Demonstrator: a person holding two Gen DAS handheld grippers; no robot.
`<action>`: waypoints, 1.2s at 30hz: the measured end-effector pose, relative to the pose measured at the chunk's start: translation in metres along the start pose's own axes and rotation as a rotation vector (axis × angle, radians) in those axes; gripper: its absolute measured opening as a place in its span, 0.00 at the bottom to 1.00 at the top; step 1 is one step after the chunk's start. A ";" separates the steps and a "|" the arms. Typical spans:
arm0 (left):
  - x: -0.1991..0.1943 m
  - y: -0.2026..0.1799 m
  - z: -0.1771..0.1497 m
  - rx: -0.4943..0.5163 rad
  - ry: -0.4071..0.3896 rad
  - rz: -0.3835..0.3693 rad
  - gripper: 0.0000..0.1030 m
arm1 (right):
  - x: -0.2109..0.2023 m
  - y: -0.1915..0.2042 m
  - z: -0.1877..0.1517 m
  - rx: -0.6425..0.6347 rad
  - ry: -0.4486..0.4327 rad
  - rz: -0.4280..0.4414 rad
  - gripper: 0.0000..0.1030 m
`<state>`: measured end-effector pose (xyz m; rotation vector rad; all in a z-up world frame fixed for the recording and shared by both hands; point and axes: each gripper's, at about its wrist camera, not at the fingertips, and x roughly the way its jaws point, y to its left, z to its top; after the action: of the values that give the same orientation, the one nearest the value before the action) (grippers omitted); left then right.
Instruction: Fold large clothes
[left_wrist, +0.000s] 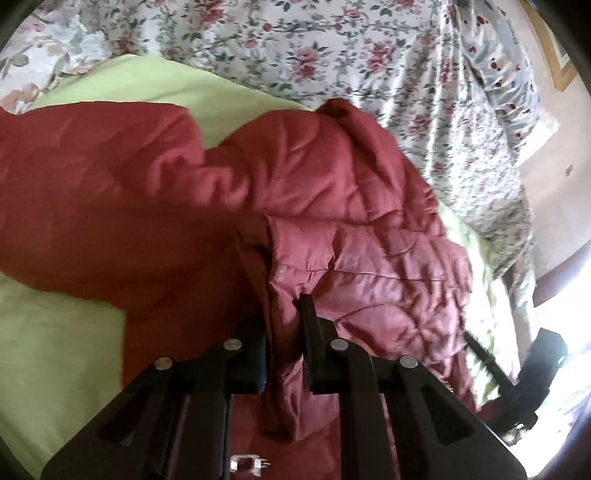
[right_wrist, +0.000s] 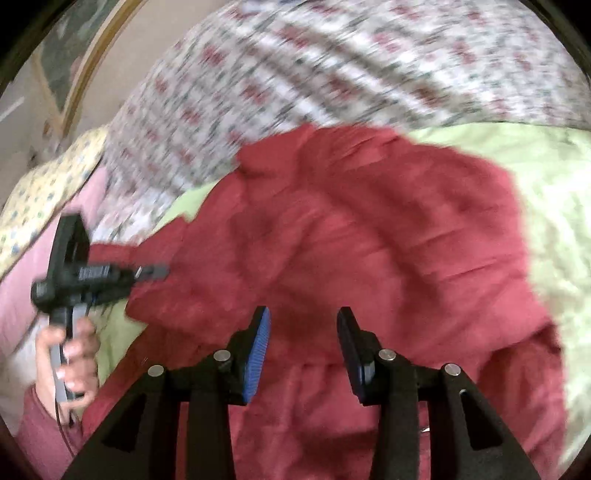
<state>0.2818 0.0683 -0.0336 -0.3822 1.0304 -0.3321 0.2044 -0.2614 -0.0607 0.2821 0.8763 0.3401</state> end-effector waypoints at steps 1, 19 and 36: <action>0.002 0.001 -0.001 0.011 -0.009 0.022 0.12 | -0.001 -0.007 0.005 0.010 -0.009 -0.025 0.39; -0.048 -0.028 -0.021 0.176 -0.176 0.148 0.28 | 0.056 -0.052 0.005 0.003 0.080 -0.173 0.43; 0.031 -0.023 -0.038 0.197 -0.007 0.203 0.28 | 0.061 -0.040 0.001 -0.058 0.076 -0.210 0.51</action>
<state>0.2609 0.0289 -0.0640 -0.0999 1.0104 -0.2469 0.2483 -0.2736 -0.1176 0.1224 0.9598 0.1812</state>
